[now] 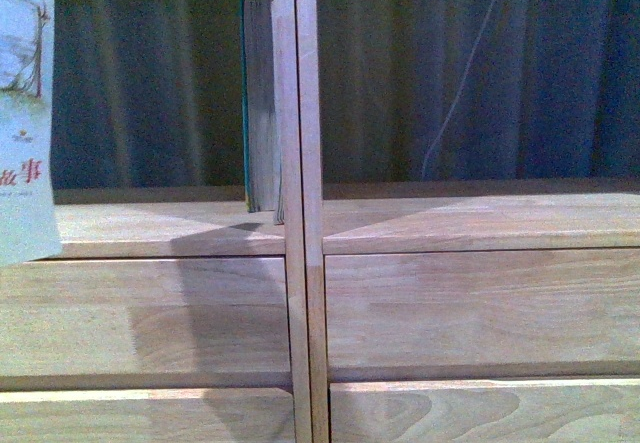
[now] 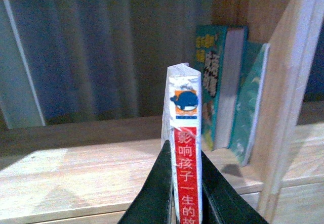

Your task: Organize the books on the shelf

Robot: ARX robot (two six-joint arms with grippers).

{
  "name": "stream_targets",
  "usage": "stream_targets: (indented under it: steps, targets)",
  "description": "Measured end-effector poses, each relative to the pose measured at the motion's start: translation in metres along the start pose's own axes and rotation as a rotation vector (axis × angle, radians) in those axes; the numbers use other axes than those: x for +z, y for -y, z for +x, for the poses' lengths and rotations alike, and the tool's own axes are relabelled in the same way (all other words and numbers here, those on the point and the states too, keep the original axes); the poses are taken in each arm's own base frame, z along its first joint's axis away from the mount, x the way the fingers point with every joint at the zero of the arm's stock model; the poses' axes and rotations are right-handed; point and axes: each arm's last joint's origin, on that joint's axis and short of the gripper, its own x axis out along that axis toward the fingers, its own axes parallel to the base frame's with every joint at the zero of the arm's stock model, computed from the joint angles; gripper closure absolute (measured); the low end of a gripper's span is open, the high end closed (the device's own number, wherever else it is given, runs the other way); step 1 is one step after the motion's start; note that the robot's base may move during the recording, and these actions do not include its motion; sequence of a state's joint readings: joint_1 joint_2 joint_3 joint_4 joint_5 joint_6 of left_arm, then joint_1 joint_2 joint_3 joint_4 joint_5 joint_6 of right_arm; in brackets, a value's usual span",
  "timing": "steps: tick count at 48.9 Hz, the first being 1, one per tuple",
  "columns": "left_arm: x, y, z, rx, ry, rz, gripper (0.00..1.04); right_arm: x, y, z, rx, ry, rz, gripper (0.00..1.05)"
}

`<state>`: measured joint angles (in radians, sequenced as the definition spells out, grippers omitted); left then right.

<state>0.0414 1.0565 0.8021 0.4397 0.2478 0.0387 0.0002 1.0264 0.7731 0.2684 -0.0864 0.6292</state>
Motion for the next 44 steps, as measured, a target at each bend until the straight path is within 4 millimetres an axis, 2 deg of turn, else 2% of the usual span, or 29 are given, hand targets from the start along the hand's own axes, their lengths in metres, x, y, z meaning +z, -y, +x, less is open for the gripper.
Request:
stream_targets:
  steps: [5,10,14,18,23,28,33,44]
  targets:
    - [-0.006,-0.018,0.006,0.046,-0.032,0.074,0.98,0.0,0.0,0.0,-0.009,0.004,-0.035,0.08]
    - [-0.007,-0.035,0.014,0.098,-0.053,0.141,0.98,-0.013,0.011,-0.01,-0.075,0.035,-0.315,0.26]
    - [-0.007,-0.042,0.02,0.11,-0.055,0.17,0.98,-0.028,0.021,-0.021,-0.083,0.026,-0.46,0.38]
    - [-0.006,-0.045,0.029,0.106,-0.044,0.186,0.98,-0.04,0.029,-0.029,-0.082,0.019,-0.528,0.48]
    - [-0.004,-0.047,0.044,0.089,-0.014,0.199,0.98,-0.058,0.041,-0.043,-0.086,0.01,-0.585,0.67]
    - [-0.004,-0.041,0.067,0.044,0.025,0.207,0.98,-0.074,0.051,-0.056,-0.087,0.006,-0.604,0.88]
    - [-0.008,-0.033,0.084,0.009,0.034,0.214,0.98,-0.082,0.056,-0.063,-0.088,0.004,-0.611,1.02]
    - [-0.031,-0.013,0.144,-0.087,0.012,0.304,0.98,-0.103,0.069,-0.083,-0.088,0.004,-0.618,1.02]
